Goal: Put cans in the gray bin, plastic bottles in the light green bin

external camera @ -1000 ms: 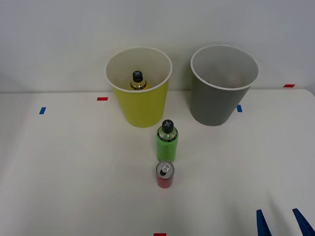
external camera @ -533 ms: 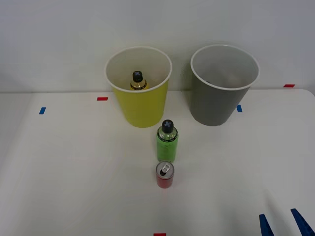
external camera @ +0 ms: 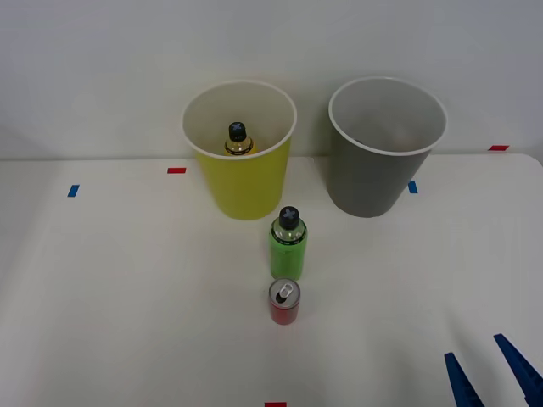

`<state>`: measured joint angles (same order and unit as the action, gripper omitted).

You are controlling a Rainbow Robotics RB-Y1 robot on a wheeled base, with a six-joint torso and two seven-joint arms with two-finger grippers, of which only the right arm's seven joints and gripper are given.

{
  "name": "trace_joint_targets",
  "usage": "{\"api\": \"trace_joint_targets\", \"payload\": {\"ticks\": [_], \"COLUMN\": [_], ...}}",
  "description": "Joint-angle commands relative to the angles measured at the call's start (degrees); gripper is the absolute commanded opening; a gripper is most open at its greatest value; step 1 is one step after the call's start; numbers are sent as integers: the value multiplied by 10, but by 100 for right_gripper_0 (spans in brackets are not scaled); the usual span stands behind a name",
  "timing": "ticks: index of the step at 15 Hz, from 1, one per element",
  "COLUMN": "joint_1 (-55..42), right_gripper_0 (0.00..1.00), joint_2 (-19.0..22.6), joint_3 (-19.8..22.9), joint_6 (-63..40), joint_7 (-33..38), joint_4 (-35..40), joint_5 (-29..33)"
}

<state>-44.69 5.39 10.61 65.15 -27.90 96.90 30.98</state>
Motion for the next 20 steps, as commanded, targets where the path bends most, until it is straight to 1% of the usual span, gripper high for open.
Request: {"api": "trace_joint_targets", "payload": {"ticks": [1, 2, 5, 7, 16, 20], "joint_1": [26, 27, 27, 22, 21, 42], "right_gripper_0": [100, 100, 100, 100, 100, 100], "joint_2": [34, 51, 75, 77, 66, 79], "joint_3": [-38, -60, -94, -103, -101, -73], "joint_6": [-1, -19, -40, -47, -50, -54], "joint_7": [-46, -79, -138, -169, -156, -147], "joint_4": [-36, -37, -37, -37, -37, -37], "joint_5": [-64, -94, -156, -179, -181, -151]}}
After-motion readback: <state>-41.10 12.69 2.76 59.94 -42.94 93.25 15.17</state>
